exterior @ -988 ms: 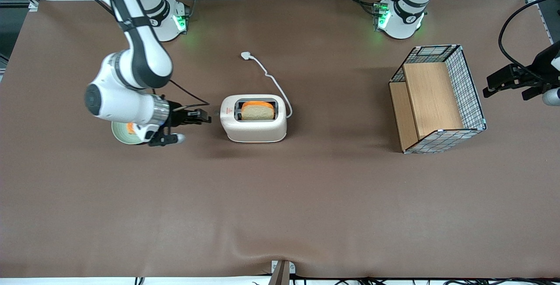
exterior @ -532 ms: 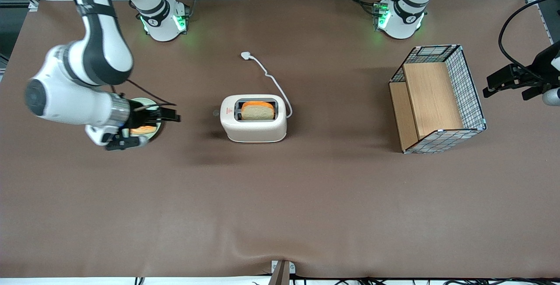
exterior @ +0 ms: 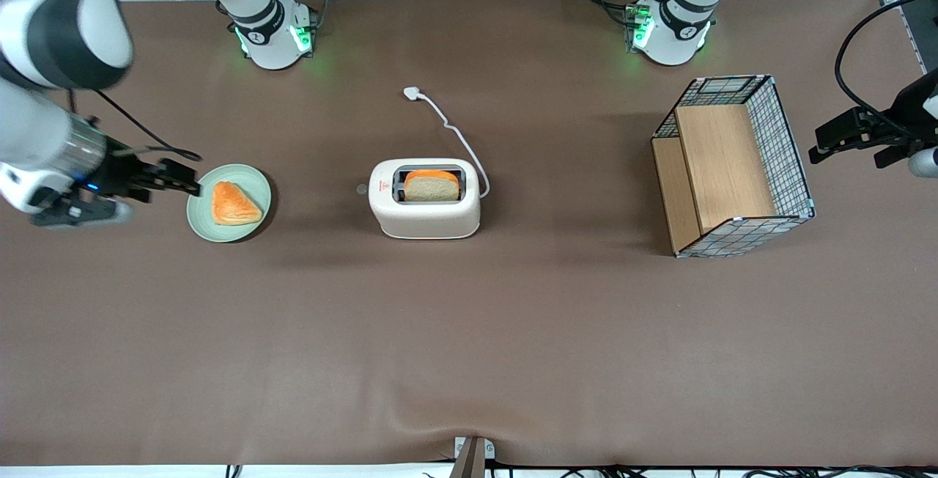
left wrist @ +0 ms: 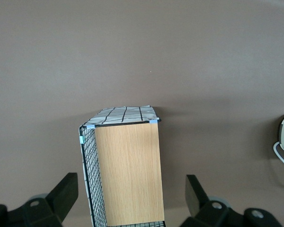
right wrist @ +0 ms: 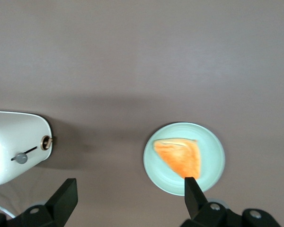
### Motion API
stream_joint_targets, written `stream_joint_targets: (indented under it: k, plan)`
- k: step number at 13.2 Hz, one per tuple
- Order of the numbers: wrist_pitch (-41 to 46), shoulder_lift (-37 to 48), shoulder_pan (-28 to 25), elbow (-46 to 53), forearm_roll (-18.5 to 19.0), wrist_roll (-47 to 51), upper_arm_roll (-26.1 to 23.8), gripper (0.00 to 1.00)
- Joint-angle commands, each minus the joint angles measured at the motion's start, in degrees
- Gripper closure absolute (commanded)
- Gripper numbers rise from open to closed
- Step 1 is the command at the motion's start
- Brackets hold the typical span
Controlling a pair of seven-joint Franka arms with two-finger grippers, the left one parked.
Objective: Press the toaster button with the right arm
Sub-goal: 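Lift the right gripper off the lever and withdraw it from the toaster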
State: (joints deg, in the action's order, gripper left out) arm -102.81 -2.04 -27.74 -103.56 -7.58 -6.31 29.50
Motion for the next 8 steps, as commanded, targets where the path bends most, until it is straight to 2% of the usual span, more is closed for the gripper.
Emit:
stream_joint_targets:
  k: [1,3,5,6,8]
  plan:
    - [5.66,1.69,5.91,5.0,1.79,0.77,-1.53,0.0]
    - [8.68,1.42,16.09,8.71,1.87,0.43,-11.51,0.0]
    - [8.94,1.42,23.58,11.08,5.01,0.69,-20.59,0.0]
    - [10.77,1.34,25.96,13.1,5.82,0.86,-23.58,0.0]
    - [14.38,0.55,29.22,16.62,5.91,0.95,-26.24,0.0]
